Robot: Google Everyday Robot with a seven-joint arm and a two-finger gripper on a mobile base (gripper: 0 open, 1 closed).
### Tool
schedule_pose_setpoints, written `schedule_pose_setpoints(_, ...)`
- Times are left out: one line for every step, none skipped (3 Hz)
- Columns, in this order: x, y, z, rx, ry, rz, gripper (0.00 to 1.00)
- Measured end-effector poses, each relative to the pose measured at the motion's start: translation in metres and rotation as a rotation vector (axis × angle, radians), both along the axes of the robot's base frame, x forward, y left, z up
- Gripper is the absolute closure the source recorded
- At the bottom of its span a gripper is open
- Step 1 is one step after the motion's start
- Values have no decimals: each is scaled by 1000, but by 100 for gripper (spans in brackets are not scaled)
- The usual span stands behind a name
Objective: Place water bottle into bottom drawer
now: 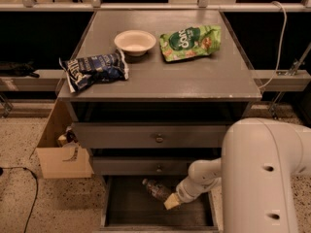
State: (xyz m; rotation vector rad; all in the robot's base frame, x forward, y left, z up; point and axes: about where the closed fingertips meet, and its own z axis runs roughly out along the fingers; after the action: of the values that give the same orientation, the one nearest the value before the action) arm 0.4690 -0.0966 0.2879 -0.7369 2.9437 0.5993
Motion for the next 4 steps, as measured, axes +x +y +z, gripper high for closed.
schedule_pose_setpoints(19,8,-34,-26,-22,36,100)
schedule_pose_setpoints(19,8,-34,-25,-21,37,100)
schedule_pose_setpoints(22,10,-40,-48,1,74,100)
schedule_pose_setpoints(22,10,-40,-48,1,74,100)
